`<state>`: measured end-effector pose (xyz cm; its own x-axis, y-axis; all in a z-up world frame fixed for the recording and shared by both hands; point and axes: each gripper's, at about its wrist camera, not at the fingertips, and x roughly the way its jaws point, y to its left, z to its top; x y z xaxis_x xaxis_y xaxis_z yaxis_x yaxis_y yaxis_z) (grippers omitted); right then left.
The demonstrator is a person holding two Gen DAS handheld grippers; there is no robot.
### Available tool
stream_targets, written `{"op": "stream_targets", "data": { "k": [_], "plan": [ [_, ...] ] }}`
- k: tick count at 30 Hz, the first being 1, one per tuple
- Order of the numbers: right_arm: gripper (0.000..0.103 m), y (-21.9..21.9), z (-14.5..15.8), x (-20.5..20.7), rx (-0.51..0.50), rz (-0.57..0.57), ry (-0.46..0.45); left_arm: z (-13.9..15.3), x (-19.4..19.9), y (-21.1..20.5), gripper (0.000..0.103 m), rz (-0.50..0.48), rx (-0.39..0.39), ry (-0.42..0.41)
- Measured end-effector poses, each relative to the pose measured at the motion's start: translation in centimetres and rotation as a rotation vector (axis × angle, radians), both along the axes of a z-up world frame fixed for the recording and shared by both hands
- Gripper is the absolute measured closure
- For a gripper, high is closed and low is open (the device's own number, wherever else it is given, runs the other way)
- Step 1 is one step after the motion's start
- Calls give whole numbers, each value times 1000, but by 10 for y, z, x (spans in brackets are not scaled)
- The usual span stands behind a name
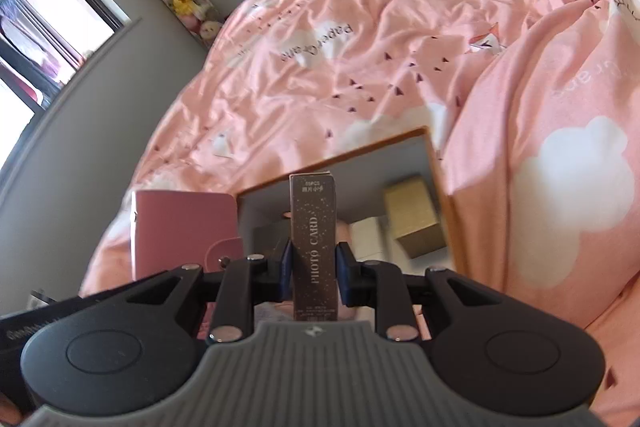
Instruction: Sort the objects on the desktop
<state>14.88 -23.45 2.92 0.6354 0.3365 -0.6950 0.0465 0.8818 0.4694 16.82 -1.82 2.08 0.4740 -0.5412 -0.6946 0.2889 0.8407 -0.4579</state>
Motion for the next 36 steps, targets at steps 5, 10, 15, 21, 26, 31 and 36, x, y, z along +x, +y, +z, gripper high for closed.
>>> {"op": "stream_targets", "data": {
  "k": [5, 10, 15, 21, 26, 31, 36],
  "plan": [
    [79, -3, -19, 18, -78, 18, 50, -21, 15, -26, 84, -58, 51, 48],
    [79, -2, -37, 25, -92, 46, 85, -40, 22, -44, 84, -88, 125, 101],
    [79, 2, -47, 24, -118, 49, 116, -52, 21, -55, 84, -112, 188, 148],
    [79, 11, -46, 21, -167, 66, 132, -54, 14, -59, 84, -110, 238, 147],
    [79, 18, -46, 17, -209, 70, 130, -53, 11, -62, 84, -104, 265, 125],
    [79, 17, -46, 17, -168, 67, 121, -50, 11, -58, 84, -81, 253, 69],
    [79, 22, -49, 20, -199, 39, 107, -57, 17, -59, 84, -64, 263, 82]
  ]
}}
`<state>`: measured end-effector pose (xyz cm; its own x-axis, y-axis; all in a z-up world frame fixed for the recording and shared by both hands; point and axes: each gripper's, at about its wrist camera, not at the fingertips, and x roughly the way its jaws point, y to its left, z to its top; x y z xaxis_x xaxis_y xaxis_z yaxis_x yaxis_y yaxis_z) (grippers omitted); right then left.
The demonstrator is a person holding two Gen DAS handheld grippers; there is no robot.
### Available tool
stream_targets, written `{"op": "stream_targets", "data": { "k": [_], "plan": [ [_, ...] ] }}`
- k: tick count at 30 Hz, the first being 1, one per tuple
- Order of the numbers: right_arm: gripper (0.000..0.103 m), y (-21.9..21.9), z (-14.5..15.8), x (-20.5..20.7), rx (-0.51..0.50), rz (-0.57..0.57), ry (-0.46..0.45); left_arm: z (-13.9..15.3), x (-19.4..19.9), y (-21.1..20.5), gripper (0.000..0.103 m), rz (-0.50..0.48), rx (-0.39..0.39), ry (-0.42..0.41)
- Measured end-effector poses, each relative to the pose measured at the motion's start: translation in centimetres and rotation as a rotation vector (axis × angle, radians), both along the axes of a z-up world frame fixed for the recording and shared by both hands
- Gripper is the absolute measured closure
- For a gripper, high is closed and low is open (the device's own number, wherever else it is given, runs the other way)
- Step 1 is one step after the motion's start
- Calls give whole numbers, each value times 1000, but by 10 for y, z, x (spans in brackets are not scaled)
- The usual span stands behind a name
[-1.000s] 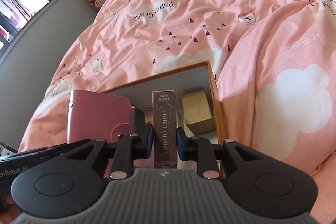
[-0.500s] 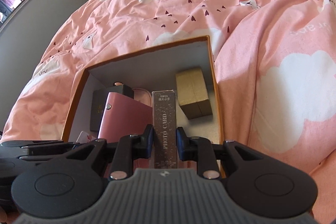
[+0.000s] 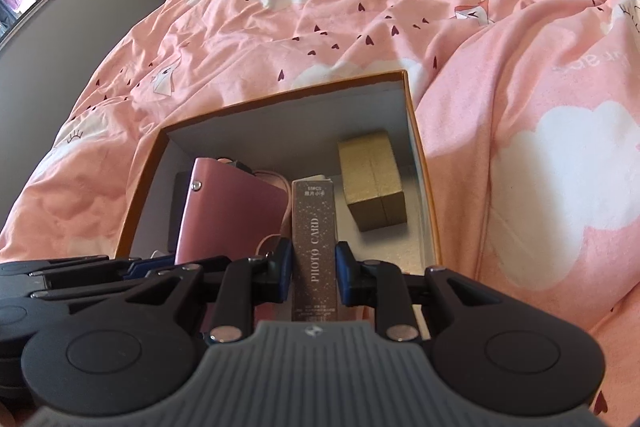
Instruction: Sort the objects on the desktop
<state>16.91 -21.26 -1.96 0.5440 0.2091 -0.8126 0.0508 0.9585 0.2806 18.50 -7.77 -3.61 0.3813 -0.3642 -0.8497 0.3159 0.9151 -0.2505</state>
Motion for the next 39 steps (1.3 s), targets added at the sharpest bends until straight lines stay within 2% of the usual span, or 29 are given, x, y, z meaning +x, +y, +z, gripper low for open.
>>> {"op": "stream_targets", "data": {
  "k": [6, 17, 33, 39],
  "plan": [
    [79, 2, -1, 6, -23, -3, -11, -4, 5, 0, 84, 16, -9, 2],
    [79, 5, -5, 29, -144, -12, -50, -12, 20, -8, 84, 52, -5, 48],
    [78, 15, -11, 64, -251, 88, -24, -12, 26, -1, 84, 88, -70, 58],
    [80, 8, -9, 63, -214, 73, -26, -13, 28, -2, 84, 95, -77, 60]
  ]
}}
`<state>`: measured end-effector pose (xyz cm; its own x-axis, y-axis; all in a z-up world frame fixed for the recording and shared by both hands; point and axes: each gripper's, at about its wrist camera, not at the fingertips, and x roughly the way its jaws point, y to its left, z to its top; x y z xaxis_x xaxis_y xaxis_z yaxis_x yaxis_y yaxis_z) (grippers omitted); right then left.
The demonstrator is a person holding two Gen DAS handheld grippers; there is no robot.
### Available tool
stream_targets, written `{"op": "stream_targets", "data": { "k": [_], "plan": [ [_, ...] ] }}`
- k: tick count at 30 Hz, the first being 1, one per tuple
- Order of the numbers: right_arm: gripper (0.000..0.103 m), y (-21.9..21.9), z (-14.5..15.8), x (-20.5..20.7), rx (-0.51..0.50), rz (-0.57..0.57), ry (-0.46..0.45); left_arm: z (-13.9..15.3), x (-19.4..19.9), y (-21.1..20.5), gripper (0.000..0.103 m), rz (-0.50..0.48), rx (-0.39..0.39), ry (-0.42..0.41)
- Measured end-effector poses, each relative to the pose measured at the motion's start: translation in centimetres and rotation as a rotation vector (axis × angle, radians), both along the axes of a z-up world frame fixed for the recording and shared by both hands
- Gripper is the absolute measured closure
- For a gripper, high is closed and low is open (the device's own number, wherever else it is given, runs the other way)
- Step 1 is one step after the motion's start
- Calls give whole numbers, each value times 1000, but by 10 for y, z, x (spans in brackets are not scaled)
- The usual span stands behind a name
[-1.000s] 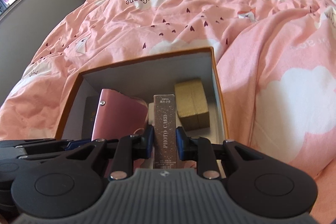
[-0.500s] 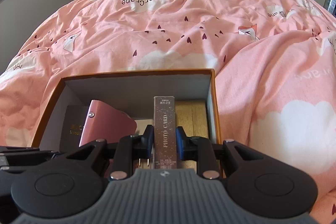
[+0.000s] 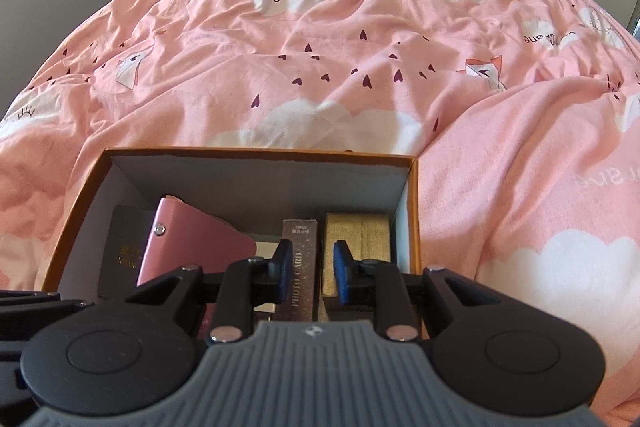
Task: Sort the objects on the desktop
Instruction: 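Lower the wallet and card box into the box and open both grippers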
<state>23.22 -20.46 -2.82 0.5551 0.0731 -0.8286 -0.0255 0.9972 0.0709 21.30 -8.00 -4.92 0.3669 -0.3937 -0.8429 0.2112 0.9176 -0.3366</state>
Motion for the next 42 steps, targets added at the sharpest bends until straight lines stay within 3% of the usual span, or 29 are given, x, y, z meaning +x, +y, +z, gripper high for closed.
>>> {"op": "stream_targets", "data": {
  "k": [13, 24, 31, 37, 42],
  "plan": [
    [76, -22, 16, -44, 99, -59, -57, -3, 10, -19, 84, -13, 9, -7],
    [75, -37, 18, -48, 153, -91, -82, -7, 18, -20, 83, 24, -42, 36],
    [75, -38, 19, -52, 167, -81, -82, 2, 5, -16, 83, 5, -11, 26],
    [80, -27, 18, -61, 175, -31, -71, 9, -13, -14, 83, -75, 35, -6],
    [80, -26, 16, -66, 163, -36, -66, 19, -31, -17, 83, -231, 116, -91]
  ]
}}
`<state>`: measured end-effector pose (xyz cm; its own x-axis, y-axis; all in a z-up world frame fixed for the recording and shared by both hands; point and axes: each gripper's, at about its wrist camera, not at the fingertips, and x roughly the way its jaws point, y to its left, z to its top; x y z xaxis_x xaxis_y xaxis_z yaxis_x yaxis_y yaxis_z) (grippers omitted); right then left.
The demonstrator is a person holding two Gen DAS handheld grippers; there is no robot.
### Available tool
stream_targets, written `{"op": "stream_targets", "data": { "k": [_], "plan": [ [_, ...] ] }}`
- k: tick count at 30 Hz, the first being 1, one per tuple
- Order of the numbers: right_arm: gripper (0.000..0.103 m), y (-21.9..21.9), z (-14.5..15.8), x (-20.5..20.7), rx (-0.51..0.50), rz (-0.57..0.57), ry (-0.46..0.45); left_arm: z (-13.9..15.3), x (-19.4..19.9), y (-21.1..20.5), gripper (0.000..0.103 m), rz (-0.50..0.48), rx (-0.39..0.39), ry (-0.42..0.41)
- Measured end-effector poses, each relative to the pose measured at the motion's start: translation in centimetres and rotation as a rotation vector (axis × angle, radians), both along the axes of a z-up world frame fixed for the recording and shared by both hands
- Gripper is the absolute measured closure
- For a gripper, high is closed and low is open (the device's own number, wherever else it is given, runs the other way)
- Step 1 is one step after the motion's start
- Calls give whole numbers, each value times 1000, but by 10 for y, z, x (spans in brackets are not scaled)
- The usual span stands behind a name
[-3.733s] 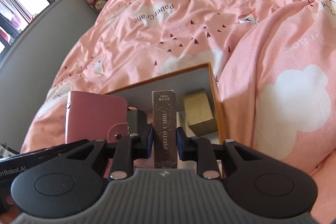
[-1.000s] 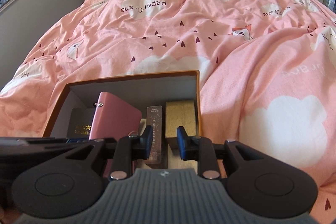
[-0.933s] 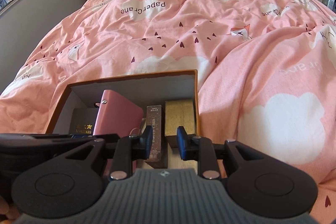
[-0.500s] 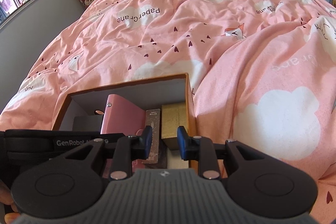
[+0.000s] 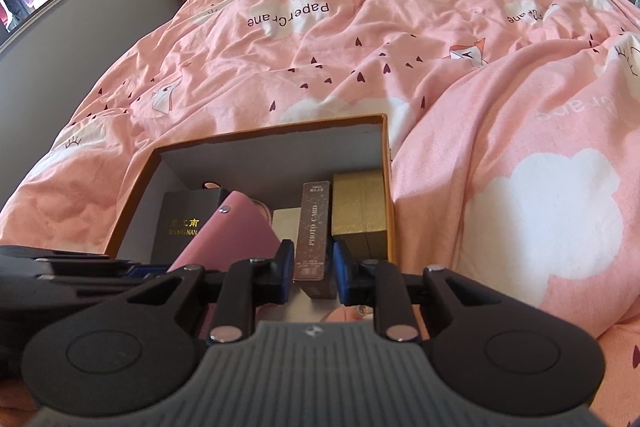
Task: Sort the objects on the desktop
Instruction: 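Lower the wallet and card box into the box and open both grippers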
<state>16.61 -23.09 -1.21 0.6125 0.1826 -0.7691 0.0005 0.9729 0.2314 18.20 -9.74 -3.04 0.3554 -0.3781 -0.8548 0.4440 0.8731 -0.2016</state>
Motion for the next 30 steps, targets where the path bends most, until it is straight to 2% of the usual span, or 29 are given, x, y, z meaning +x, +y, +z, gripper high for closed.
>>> {"op": "stream_targets", "data": {
  "k": [7, 13, 17, 22, 25, 30],
  "plan": [
    [80, -1, 0, -6, 0, 4, 5, 2, -20, -7, 83, -188, 60, -52],
    [79, -3, 1, -9, -5, -12, 7, -7, -32, -17, 83, -303, 102, -99],
    [79, -3, 1, -10, -14, -15, 10, -15, -39, -26, 83, -364, 188, -160],
    [79, -2, -1, -10, -16, -11, 19, -21, -48, -32, 83, -468, 213, -168],
    [79, -1, -2, -11, -18, -2, 23, -22, -49, -29, 82, -477, 207, -168],
    [79, 0, -4, -11, -20, 8, 28, -19, -43, -19, 78, -400, 215, -180]
  ]
}}
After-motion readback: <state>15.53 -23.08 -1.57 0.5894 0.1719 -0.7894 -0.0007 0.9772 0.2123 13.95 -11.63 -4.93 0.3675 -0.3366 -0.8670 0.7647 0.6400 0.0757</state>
